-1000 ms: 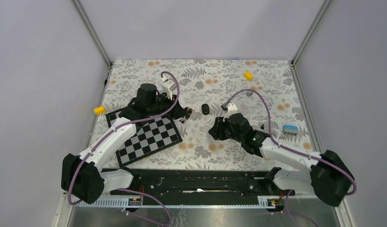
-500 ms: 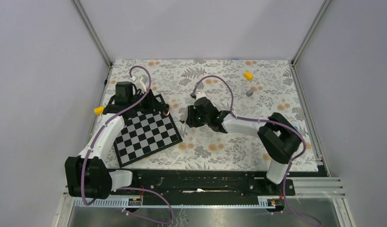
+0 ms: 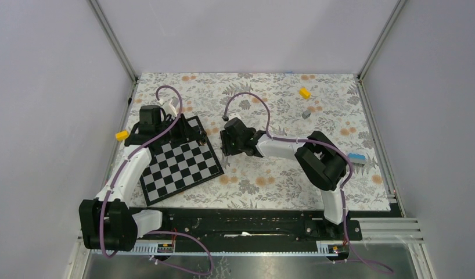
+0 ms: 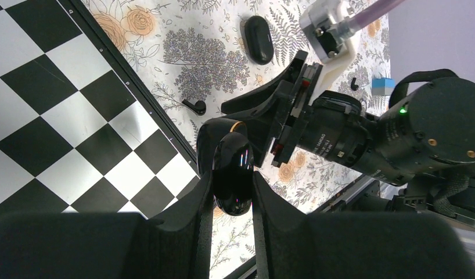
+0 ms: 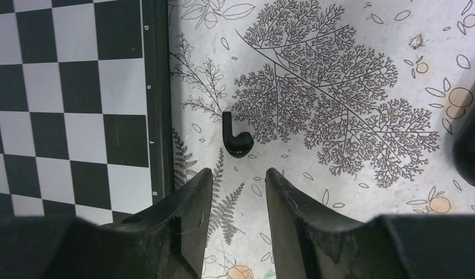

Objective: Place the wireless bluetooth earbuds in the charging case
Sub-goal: Move the right earbud to the center of the board.

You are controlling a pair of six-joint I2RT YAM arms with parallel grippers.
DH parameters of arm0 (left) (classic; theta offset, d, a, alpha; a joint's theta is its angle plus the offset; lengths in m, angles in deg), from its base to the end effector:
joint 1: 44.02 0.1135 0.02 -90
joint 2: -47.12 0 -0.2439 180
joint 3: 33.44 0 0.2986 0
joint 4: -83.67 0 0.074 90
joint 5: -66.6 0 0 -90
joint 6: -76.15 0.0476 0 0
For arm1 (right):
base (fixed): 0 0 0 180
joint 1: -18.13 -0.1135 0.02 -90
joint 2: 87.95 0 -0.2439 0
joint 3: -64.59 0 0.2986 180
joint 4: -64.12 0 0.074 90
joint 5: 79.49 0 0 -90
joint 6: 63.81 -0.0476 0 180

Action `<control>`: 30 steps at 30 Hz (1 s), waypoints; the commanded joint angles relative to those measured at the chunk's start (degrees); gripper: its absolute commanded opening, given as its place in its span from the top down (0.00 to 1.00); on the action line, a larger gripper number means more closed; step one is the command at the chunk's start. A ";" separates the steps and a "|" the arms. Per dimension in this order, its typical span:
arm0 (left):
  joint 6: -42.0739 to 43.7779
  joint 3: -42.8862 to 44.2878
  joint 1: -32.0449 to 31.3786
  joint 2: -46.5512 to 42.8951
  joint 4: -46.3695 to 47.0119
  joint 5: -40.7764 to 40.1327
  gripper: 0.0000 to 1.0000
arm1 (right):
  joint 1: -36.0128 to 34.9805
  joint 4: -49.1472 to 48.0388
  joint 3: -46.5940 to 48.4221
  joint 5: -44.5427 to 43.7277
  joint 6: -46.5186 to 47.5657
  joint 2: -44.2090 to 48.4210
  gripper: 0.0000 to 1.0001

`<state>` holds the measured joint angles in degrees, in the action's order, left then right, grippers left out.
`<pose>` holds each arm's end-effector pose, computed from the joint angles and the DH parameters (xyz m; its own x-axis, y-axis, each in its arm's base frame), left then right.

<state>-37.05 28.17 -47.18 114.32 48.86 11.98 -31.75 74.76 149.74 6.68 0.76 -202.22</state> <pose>0.3066 -0.0445 0.2361 -0.7859 -0.2783 -0.5521 0.1910 0.7400 -0.6449 0.3082 0.3608 0.1128 -0.6856 -0.1487 -0.7126 -0.4822 0.8261 0.2915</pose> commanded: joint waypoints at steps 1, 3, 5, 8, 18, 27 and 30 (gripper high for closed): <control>-0.52 0.61 0.17 -0.75 2.73 1.67 1.00 | -0.56 2.75 3.26 -1.14 1.28 -2.39 0.54; -0.53 0.68 0.17 -0.75 2.74 1.85 1.00 | -0.62 2.71 3.83 -1.13 1.26 -3.33 0.54; -0.53 0.69 0.17 -0.82 2.74 2.01 1.00 | -0.65 2.70 4.65 -1.43 1.41 -4.24 0.54; -0.53 0.76 0.16 -0.81 2.75 2.00 1.00 | -0.70 2.75 5.94 -2.32 1.71 -5.78 0.54; -0.44 0.70 0.17 -0.95 2.74 1.83 1.00 | -1.09 4.40 8.32 -7.61 3.79 -7.72 0.59; 0.00 0.63 0.17 -1.60 2.22 1.39 1.00 | -2.85 9.04 12.95 -10.52 8.42 -10.49 0.65; -0.09 0.67 0.17 -1.55 2.22 1.49 1.00 | -3.36 9.60 12.57 -11.35 8.72 -10.32 0.71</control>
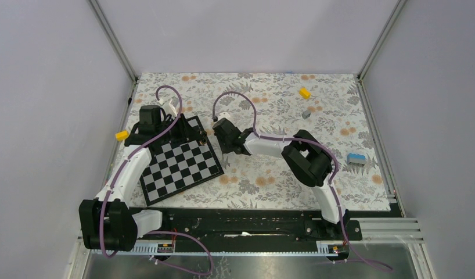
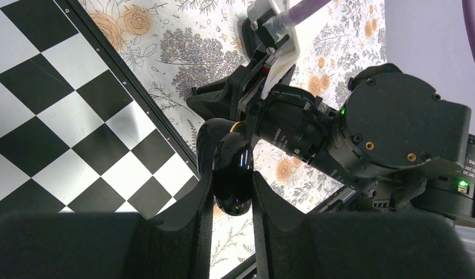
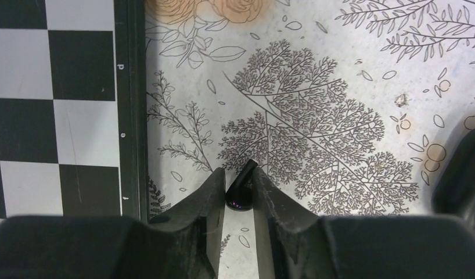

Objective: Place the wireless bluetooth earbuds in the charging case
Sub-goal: Move the right earbud to the center of the board.

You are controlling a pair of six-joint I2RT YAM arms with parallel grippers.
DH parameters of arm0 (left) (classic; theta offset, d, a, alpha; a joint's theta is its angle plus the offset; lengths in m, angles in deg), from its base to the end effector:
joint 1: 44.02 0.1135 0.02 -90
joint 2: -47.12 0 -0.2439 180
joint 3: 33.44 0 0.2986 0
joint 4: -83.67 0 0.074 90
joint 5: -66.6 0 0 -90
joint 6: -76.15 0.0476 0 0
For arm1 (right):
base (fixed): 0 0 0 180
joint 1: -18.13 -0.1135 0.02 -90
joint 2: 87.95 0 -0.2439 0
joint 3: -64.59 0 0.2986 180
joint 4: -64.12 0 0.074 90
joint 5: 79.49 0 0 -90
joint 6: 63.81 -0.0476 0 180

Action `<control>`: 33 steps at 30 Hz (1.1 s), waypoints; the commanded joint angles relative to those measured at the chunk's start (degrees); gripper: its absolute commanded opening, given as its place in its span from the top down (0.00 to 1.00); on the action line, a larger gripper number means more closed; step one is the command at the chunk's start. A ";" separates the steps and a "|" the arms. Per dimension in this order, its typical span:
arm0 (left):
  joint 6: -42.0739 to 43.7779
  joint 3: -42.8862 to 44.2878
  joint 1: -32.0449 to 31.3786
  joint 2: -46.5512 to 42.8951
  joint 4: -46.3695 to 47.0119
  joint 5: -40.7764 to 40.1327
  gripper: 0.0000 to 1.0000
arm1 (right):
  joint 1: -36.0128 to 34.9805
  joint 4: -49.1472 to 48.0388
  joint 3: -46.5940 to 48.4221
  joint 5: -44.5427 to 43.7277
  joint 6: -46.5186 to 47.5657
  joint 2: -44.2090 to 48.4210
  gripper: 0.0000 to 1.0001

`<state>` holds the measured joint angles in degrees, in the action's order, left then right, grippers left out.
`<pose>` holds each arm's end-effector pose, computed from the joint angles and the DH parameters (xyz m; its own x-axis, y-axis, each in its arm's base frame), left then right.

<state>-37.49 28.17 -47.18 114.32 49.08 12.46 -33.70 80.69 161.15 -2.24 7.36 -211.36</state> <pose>0.3067 -0.0449 0.2366 -0.7873 -0.2820 -0.5484 0.1920 0.7330 -0.6526 0.3223 0.3930 0.0995 -0.6176 -0.2762 -0.7364 -0.4949 0.8642 0.0909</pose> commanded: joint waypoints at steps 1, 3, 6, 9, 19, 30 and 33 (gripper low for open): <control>0.35 0.69 0.17 -1.57 2.00 0.98 1.00 | -1.43 3.68 0.72 -2.64 2.03 -0.84 0.75; 0.35 0.76 0.17 -1.46 2.00 1.13 1.00 | -1.43 3.73 -0.57 -2.96 1.68 0.23 0.81; 0.30 0.72 0.17 -1.35 2.00 1.16 1.00 | -1.43 3.65 -3.44 -2.95 1.43 3.44 0.86; 0.30 0.55 0.17 -1.43 2.06 1.27 1.00 | -1.43 3.01 -9.22 -0.60 2.65 8.45 0.88; 0.85 0.17 -3.12 3.67 2.63 5.42 1.00 | -1.43 -4.27 -37.01 6.46 9.41 28.30 0.86; -1.06 2.44 -12.22 9.96 3.84 3.53 1.00 | -1.41 -9.51 -45.96 6.39 1.64 35.90 0.54; -1.15 3.04 -12.22 10.16 3.84 2.81 1.00 | -1.43 -9.52 -47.27 5.87 -0.19 37.83 0.54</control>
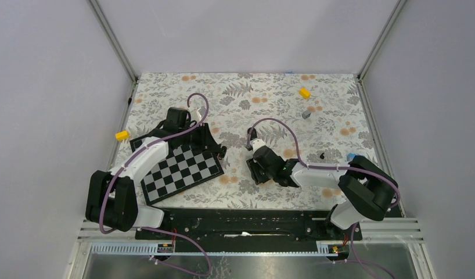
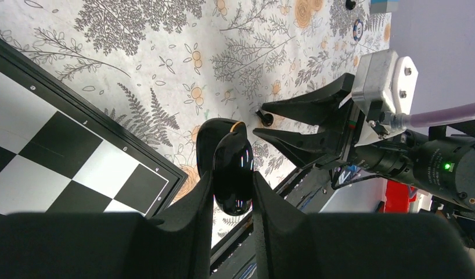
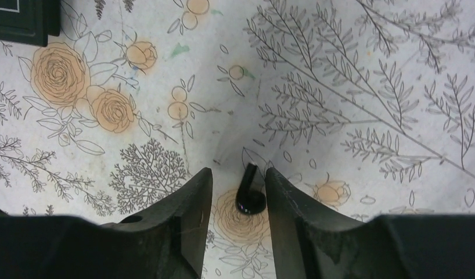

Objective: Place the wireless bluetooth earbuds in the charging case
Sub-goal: Move the right earbud to the center of the board.

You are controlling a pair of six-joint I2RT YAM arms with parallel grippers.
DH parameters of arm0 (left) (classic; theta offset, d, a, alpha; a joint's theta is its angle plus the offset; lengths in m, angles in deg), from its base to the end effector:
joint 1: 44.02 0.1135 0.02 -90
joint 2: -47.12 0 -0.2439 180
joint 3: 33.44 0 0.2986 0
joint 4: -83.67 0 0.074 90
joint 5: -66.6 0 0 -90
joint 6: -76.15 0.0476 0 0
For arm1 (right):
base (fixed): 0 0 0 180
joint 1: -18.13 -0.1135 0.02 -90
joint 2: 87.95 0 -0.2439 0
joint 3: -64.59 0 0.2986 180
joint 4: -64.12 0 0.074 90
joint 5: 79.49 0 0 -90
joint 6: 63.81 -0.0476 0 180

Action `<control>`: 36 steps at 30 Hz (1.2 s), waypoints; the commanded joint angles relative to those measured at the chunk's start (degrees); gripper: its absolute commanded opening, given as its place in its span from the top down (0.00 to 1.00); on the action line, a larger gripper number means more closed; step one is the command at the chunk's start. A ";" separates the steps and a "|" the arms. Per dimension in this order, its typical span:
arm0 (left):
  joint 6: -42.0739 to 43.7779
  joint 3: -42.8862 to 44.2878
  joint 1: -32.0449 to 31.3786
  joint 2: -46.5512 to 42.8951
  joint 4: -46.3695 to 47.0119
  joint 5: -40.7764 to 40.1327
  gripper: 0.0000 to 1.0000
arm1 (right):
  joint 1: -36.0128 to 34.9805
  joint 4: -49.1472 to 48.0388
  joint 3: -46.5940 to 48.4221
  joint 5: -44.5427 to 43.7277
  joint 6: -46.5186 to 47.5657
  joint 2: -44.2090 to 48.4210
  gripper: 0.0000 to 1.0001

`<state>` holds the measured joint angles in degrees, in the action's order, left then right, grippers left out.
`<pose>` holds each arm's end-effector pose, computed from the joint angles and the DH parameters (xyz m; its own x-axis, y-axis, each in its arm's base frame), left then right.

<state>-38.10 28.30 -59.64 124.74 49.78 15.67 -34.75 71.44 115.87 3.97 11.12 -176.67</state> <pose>0.3064 -0.1168 0.1853 -0.9173 -0.0747 -0.3912 0.2461 0.6662 -0.7040 0.2082 0.2660 0.0904 -0.6036 -0.3695 -0.7065 -0.6073 0.7872 0.1072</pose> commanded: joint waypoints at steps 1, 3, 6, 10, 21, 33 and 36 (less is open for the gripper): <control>-0.56 3.05 0.19 -0.28 3.14 -0.63 1.00 | -0.40 0.10 -2.36 -0.74 -4.37 4.05 0.53; -0.62 3.24 0.08 -0.05 3.19 -0.86 1.00 | -0.38 1.26 -3.23 -1.37 -5.05 5.46 0.52; -0.70 3.45 -0.18 0.58 3.23 -0.93 1.00 | -0.40 3.14 -3.94 -3.23 -6.04 6.89 0.48; -1.25 3.63 -0.66 1.27 3.91 -0.77 1.00 | -0.38 6.05 -4.24 -6.46 -6.73 7.42 0.47; -1.67 4.17 -1.43 1.72 4.10 -0.72 1.00 | -0.01 8.82 -4.06 -14.85 -9.60 9.13 0.48; -1.85 3.74 -1.70 1.61 4.56 -0.57 1.00 | 1.47 8.79 -2.80 -10.88 -15.47 12.80 0.49; -2.09 3.79 -1.79 1.82 4.76 -0.19 1.00 | 1.44 8.42 -2.55 -8.48 -15.44 13.57 0.49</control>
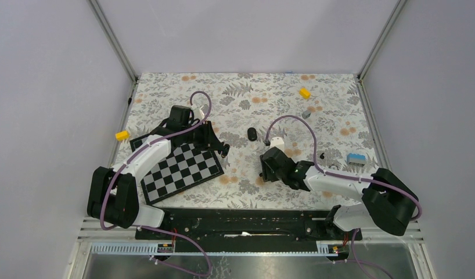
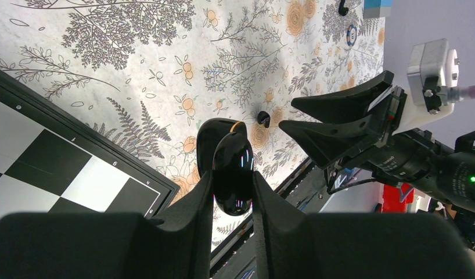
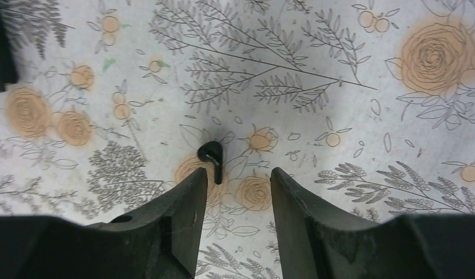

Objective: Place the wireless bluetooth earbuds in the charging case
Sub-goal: Move the right earbud to the center of the board, then pick up the right earbud from the center of the board.

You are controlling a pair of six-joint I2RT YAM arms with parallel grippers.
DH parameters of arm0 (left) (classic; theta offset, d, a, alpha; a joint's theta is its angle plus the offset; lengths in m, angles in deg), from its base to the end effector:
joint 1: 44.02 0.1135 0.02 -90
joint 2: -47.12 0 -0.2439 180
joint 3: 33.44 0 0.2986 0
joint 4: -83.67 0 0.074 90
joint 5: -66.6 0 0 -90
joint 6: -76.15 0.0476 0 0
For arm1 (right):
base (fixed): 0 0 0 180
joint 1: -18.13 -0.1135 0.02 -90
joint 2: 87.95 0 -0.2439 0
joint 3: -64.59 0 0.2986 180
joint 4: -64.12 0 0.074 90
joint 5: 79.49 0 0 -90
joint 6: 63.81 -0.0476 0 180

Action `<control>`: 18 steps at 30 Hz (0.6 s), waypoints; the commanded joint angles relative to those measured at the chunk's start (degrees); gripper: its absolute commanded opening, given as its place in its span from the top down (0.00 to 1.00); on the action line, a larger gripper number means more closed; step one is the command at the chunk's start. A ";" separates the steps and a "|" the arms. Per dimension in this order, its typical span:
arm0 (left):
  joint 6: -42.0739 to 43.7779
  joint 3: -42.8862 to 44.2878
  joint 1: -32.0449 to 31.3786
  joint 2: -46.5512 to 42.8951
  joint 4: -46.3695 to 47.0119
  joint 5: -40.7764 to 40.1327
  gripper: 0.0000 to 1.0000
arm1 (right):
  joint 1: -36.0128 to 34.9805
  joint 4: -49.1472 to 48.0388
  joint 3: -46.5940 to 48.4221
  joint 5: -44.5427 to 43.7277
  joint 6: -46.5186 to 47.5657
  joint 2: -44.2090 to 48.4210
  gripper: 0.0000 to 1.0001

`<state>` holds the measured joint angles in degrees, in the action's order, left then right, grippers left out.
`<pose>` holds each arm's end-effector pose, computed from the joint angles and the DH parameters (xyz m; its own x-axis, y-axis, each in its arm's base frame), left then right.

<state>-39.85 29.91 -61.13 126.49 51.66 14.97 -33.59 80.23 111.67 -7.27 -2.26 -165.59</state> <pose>0.3129 -0.1272 0.1880 -0.9137 -0.0783 -0.3987 0.2524 0.6596 -0.7080 0.2015 0.2318 0.1131 -0.6905 -0.1427 -0.7091 -0.3284 0.9353 0.1316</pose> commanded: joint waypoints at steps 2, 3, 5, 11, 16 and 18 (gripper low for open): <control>-0.67 2.19 -0.43 0.17 3.21 0.54 1.00 | 0.30 -0.79 2.35 4.69 -1.14 1.74 0.48; -0.76 2.26 -0.51 0.17 3.28 0.56 1.00 | 0.31 -0.65 2.86 5.50 -0.78 0.99 0.48; -0.85 2.49 -0.64 0.20 3.29 0.59 1.00 | 0.26 -0.16 4.05 6.35 -0.48 -1.06 0.47; -1.07 2.55 -0.83 -0.25 3.29 0.48 1.00 | -0.34 -0.10 5.53 3.94 -2.27 -4.88 0.51; -1.16 2.50 -0.83 -0.53 3.24 0.66 1.00 | -0.40 -0.14 4.93 1.69 -3.50 -4.46 0.56; -1.16 2.62 -0.88 -0.45 3.20 0.67 1.00 | -0.39 -0.04 4.29 0.67 -3.78 -3.83 0.59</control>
<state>-40.87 29.91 -61.74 126.49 52.47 14.99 -33.63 80.16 115.21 -2.90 -4.31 -170.69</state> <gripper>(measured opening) 0.272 0.439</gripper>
